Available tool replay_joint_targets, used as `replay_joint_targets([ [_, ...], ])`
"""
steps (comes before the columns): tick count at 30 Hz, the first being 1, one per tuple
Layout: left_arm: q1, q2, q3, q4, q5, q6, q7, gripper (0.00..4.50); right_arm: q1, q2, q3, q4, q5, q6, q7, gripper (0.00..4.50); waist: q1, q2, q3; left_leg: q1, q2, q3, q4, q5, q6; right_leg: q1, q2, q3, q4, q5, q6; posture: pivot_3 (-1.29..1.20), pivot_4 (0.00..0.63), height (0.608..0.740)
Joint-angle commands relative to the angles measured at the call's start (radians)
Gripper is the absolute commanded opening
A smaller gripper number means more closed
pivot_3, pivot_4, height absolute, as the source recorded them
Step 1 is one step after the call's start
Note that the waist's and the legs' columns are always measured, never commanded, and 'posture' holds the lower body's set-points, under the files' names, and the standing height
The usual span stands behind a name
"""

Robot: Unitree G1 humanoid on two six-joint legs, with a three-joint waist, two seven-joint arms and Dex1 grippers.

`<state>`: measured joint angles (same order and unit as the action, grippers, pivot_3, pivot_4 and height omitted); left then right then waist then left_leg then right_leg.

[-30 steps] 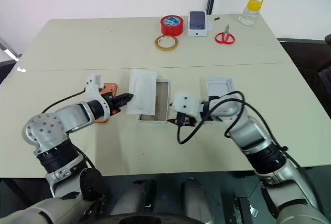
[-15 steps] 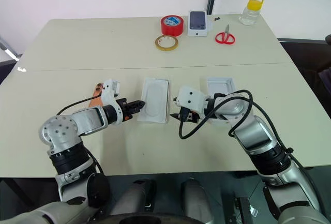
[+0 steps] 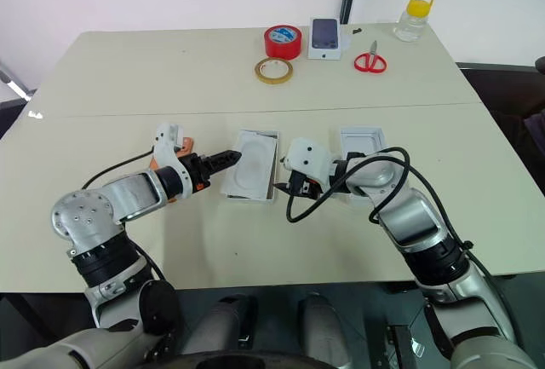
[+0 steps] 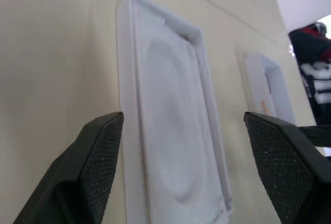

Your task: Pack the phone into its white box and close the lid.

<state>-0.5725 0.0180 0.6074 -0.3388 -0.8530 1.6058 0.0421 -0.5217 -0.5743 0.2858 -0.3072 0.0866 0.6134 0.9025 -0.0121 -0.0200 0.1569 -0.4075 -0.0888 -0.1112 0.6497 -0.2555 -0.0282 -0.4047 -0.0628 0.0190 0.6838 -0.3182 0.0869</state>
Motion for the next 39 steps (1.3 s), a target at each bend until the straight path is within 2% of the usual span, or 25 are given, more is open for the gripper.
replay_joint_targets([
  [1, -0.040, 0.017, 0.031, -0.051, -0.042, 0.007, -0.031, 3.91, -0.041, 0.025, -0.030, 0.005, 0.017, 0.021, -0.033, 2.77, 0.001, 0.000, 0.000, 0.000, 0.000, 0.000, 0.000, 0.000, 0.000, 0.000, 0.000, 0.000, 0.000, 0.000, 0.000, 0.00, 0.150, 0.740],
  [4, -0.055, 0.037, 0.057, -0.061, -0.059, 0.000, -0.054, 3.99, -0.058, 0.048, -0.015, 0.024, 0.015, 0.028, -0.052, 1.96, 0.000, 0.000, 0.000, 0.000, 0.000, 0.000, 0.000, 0.000, 0.000, 0.000, 0.000, 0.000, 0.000, 0.000, 0.000, 0.00, 0.150, 0.740],
  [5, -0.046, 0.066, 0.049, -0.069, -0.060, -0.010, -0.072, 3.99, -0.071, 0.070, -0.008, 0.036, 0.015, 0.042, -0.068, 1.50, -0.002, 0.000, 0.000, 0.000, 0.000, 0.000, 0.000, 0.000, 0.000, 0.000, 0.000, 0.000, 0.000, 0.000, 0.000, 0.00, 0.150, 0.740],
  [8, 0.061, 0.248, -0.066, -0.103, -0.012, -0.115, -0.184, 3.99, -0.113, 0.145, 0.027, 0.087, 0.000, 0.073, -0.116, 0.03, -0.023, 0.000, 0.000, 0.000, 0.001, 0.000, -0.001, 0.001, -0.001, -0.002, 0.001, 0.001, 0.001, 0.000, 0.000, 0.00, 0.150, 0.740],
  [11, 0.243, 0.458, -0.213, -0.132, 0.102, -0.357, -0.375, 3.99, -0.154, 0.230, 0.060, 0.182, -0.040, 0.085, -0.195, 0.03, -0.034, 0.001, 0.000, 0.001, 0.001, 0.001, -0.004, 0.002, -0.003, -0.003, 0.001, 0.003, 0.003, 0.000, -0.001, 0.00, 0.150, 0.740],
  [16, 0.462, 0.622, -0.301, -0.132, 0.217, -0.699, -0.629, 3.99, -0.218, 0.328, 0.088, 0.371, -0.109, 0.052, -0.303, 0.03, -0.019, 0.002, 0.000, 0.001, 0.001, 0.000, -0.004, 0.002, -0.003, -0.003, 0.001, 0.003, 0.001, 0.001, -0.002, 0.00, 0.150, 0.740],
  [24, 0.630, 0.709, -0.316, -0.161, 0.210, -0.834, -0.812, 3.99, -0.342, 0.424, 0.099, 0.629, -0.169, -0.030, -0.374, 0.03, -0.010, 0.003, 0.001, 0.000, 0.001, 0.000, -0.004, 0.001, -0.002, -0.003, 0.000, 0.003, -0.001, 0.001, -0.002, 0.00, 0.150, 0.740],
  [31, 0.665, 0.705, -0.337, -0.181, 0.214, -0.867, -0.820, 3.99, -0.412, 0.444, 0.096, 0.845, -0.240, -0.134, -0.447, 0.03, -0.010, 0.003, 0.001, 0.000, 0.001, 0.000, -0.005, 0.001, -0.002, -0.003, 0.000, 0.003, 0.000, 0.001, -0.002, 0.00, 0.150, 0.740],
  [36, 0.660, 0.698, -0.347, -0.181, 0.209, -0.870, -0.806, 3.99, -0.415, 0.439, 0.091, 0.868, -0.262, -0.185, -0.449, 0.03, -0.012, 0.003, 0.001, 0.000, 0.001, 0.000, -0.005, 0.001, -0.002, -0.003, 0.001, 0.003, 0.000, 0.001, -0.002, 0.00, 0.150, 0.740],
  [39, 0.658, 0.696, -0.352, -0.180, 0.207, -0.872, -0.799, 3.99, -0.394, 0.427, 0.084, 0.802, -0.248, -0.192, -0.406, 0.03, -0.013, 0.004, 0.001, 0.000, 0.001, 0.000, -0.005, 0.001, -0.002, -0.004, 0.001, 0.003, 0.000, 0.001, -0.002, 0.00, 0.150, 0.740],
])
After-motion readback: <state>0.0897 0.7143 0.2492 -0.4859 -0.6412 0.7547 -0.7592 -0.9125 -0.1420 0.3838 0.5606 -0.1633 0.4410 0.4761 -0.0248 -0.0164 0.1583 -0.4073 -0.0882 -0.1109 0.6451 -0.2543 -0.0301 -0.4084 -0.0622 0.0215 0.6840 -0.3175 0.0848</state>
